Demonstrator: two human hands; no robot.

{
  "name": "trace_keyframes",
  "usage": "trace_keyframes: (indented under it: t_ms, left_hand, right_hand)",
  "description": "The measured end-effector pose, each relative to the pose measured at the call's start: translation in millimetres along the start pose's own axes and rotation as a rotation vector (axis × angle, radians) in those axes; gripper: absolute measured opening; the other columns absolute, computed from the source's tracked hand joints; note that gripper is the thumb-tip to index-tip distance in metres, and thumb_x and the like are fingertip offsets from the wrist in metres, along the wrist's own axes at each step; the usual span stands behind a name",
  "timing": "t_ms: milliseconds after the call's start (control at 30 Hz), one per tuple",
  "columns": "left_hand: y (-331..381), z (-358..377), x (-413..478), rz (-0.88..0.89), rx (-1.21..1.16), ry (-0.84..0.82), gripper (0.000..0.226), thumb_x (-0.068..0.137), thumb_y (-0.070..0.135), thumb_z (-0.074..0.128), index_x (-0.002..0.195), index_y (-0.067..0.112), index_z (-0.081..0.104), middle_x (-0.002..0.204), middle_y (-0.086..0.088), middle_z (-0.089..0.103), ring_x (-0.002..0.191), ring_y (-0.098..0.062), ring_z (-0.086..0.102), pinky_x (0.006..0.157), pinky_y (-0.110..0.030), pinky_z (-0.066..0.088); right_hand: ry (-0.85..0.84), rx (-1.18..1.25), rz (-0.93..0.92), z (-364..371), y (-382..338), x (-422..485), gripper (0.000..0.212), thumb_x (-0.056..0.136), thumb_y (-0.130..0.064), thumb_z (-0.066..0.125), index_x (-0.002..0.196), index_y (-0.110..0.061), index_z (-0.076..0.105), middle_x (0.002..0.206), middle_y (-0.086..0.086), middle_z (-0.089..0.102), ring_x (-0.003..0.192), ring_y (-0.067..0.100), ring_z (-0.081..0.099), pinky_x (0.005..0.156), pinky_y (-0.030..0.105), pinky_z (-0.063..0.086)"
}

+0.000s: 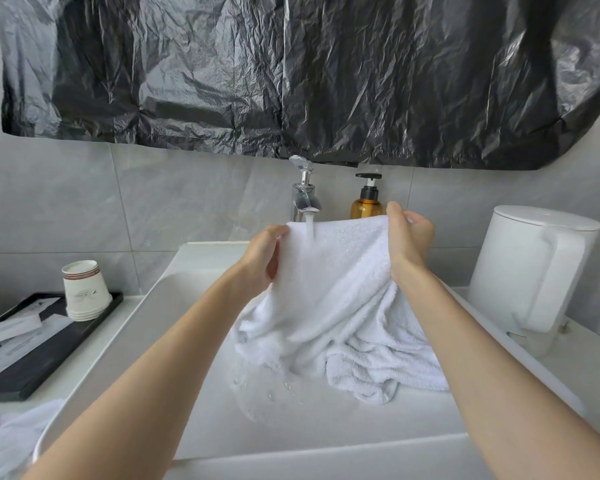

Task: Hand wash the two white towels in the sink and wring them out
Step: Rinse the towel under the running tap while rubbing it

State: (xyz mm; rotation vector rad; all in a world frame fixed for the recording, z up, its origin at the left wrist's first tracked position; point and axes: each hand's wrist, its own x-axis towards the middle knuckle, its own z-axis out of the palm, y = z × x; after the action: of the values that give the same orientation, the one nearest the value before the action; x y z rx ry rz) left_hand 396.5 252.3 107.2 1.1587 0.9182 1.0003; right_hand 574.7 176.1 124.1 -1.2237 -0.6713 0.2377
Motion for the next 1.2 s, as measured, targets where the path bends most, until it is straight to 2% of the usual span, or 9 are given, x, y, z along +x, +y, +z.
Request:
trace_keyframes:
  t_ms: [367, 533, 633, 800, 900, 933, 967, 1100, 1200]
  left_hand:
    - [19, -31, -13, 0.047, -0.108, 0.2, 0.012, 0.092, 0.023, 0.053, 0.093, 0.014, 0.06, 0.075, 0.0, 0.057, 0.068, -0.017, 0.052, 0.06, -0.025, 0.038]
    - [23, -47, -1, 0.17, -0.034, 0.473, 0.017, 0.093, 0.014, 0.039, 0.083, 0.009, 0.052, 0.073, 0.0, 0.04, 0.077, -0.022, 0.041, 0.057, -0.028, 0.028]
    - [14, -56, 7, 0.215, 0.23, 0.571, 0.012, 0.095, 0.016, 0.037, 0.101, 0.008, 0.042, 0.105, -0.018, 0.057, 0.101, -0.036, 0.055, 0.075, -0.035, 0.039]
    - [3, -37, 4, 0.429, 0.773, 0.194, 0.049, 0.094, 0.047, 0.042, 0.122, 0.012, 0.062, 0.135, -0.009, 0.049, 0.125, -0.025, 0.048, 0.11, -0.036, 0.033]
    - [2, -14, -17, 0.334, 0.718, -0.212, 0.039, 0.103, 0.046, 0.033, 0.093, 0.016, 0.055, 0.105, 0.009, 0.051, 0.088, -0.011, 0.04, 0.096, -0.031, 0.038]
    - [0, -10, -19, 0.325, 0.659, -0.273, 0.058, 0.104, 0.044, 0.032, 0.128, -0.006, 0.049, 0.104, 0.013, 0.052, 0.12, 0.0, 0.035, 0.095, -0.029, 0.04]
    - [-3, -8, -19, 0.336, 0.601, -0.324, 0.044, 0.105, 0.041, 0.032, 0.124, 0.015, 0.062, 0.106, 0.013, 0.056, 0.104, 0.002, 0.053, 0.096, -0.025, 0.04]
    - [-6, -7, -14, 0.468, 0.548, -0.212, 0.031, 0.104, 0.032, 0.041, 0.078, 0.019, 0.049, 0.074, 0.008, 0.04, 0.065, -0.005, 0.037, 0.059, -0.015, 0.031]
    - [-4, -11, -10, 0.475, 0.455, -0.146, 0.026, 0.104, 0.03, 0.043, 0.081, 0.017, 0.043, 0.075, 0.001, 0.034, 0.068, -0.01, 0.032, 0.056, -0.019, 0.026]
  right_hand:
    - [-0.33, -0.143, -0.057, 13, 2, -10, 0.039, 0.087, -0.018, 0.057, 0.058, -0.019, 0.031, 0.048, -0.012, 0.021, 0.044, 0.006, 0.02, 0.041, 0.02, 0.016]
    - [-0.639, -0.191, -0.045, 24, 7, -15, 0.011, 0.093, -0.019, 0.061, 0.087, -0.013, 0.068, 0.077, -0.006, 0.057, 0.074, 0.004, 0.05, 0.069, 0.016, 0.039]
    - [-0.791, -0.135, -0.052, 26, 11, -17, 0.013, 0.093, -0.011, 0.061, 0.105, -0.01, 0.068, 0.093, -0.004, 0.067, 0.088, 0.004, 0.06, 0.084, 0.01, 0.045]
    - [-0.902, -0.146, -0.041, 26, 12, -21, 0.014, 0.093, -0.011, 0.062, 0.103, -0.017, 0.054, 0.094, 0.004, 0.069, 0.093, 0.017, 0.062, 0.089, 0.031, 0.047]
    - [-0.911, -0.105, -0.046, 26, 10, -22, 0.019, 0.094, -0.01, 0.06, 0.102, -0.016, 0.044, 0.088, 0.002, 0.068, 0.087, 0.012, 0.06, 0.083, 0.026, 0.043]
    - [-0.888, -0.092, -0.054, 25, 9, -21, 0.02, 0.094, -0.01, 0.06, 0.1, -0.017, 0.043, 0.087, 0.001, 0.067, 0.084, 0.009, 0.06, 0.079, 0.022, 0.043]
    - [-0.862, -0.083, -0.061, 24, 8, -21, 0.021, 0.094, -0.01, 0.06, 0.098, -0.018, 0.042, 0.087, 0.002, 0.067, 0.081, 0.006, 0.059, 0.076, 0.019, 0.042]
    - [-0.796, -0.273, -0.131, 20, 9, -18, 0.025, 0.091, -0.023, 0.067, 0.104, -0.015, 0.046, 0.103, 0.012, 0.067, 0.088, 0.012, 0.06, 0.073, 0.019, 0.044]
    - [-0.958, -0.489, -0.105, 19, 14, -15, 0.028, 0.087, -0.039, 0.069, 0.1, -0.015, 0.059, 0.095, 0.002, 0.068, 0.08, 0.008, 0.06, 0.069, 0.023, 0.043]
